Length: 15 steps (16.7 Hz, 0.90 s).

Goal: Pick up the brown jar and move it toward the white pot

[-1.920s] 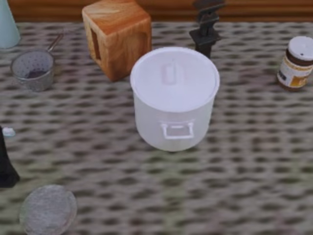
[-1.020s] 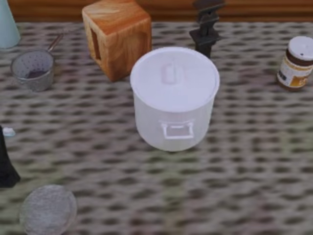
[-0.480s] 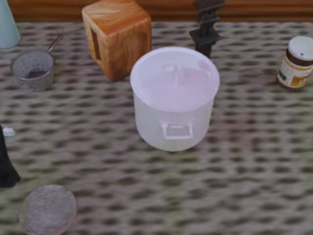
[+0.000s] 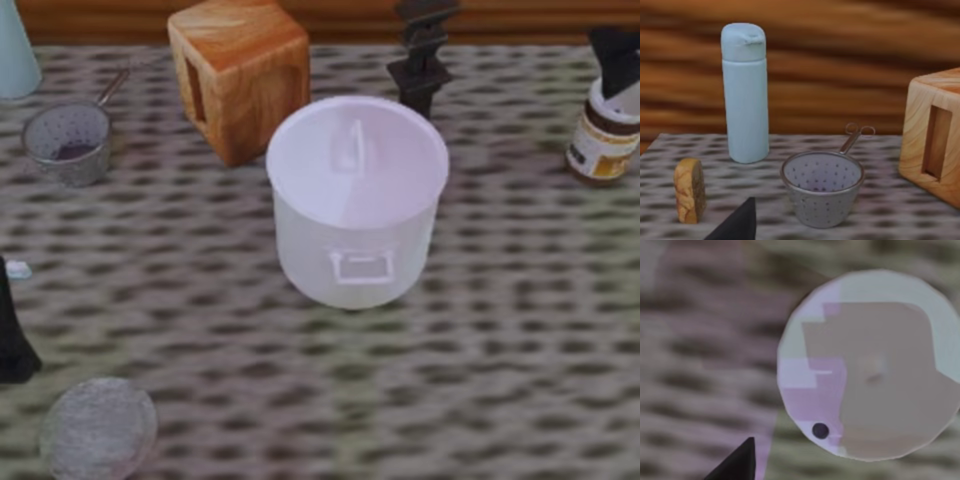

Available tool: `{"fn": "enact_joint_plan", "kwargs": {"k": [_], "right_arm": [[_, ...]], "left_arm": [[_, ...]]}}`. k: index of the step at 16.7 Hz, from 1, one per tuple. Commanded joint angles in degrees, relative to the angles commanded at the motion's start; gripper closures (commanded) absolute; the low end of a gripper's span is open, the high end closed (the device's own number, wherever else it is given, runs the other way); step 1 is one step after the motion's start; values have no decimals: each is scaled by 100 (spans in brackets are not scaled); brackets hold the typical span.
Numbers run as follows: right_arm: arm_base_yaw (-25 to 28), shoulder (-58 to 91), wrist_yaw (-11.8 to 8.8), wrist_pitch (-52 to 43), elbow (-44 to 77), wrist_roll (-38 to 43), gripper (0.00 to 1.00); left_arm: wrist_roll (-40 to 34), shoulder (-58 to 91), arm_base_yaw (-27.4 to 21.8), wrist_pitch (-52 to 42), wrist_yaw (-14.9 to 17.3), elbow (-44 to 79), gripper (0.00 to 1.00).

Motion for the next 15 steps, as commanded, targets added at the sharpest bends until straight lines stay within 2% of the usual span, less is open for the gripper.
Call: {"fn": "enact_joint_plan", "kwargs": {"k": [5, 11, 15], "right_arm": [[78, 925, -70, -289, 946, -139, 0], [49, 937, -66, -263, 923, -137, 0], [89, 1050, -68, 212, 568, -131, 0]], "left_arm": [[0, 0, 0, 0, 0, 0, 0], [0, 0, 0, 0, 0, 0, 0], [0, 0, 0, 0, 0, 0, 0]]}}
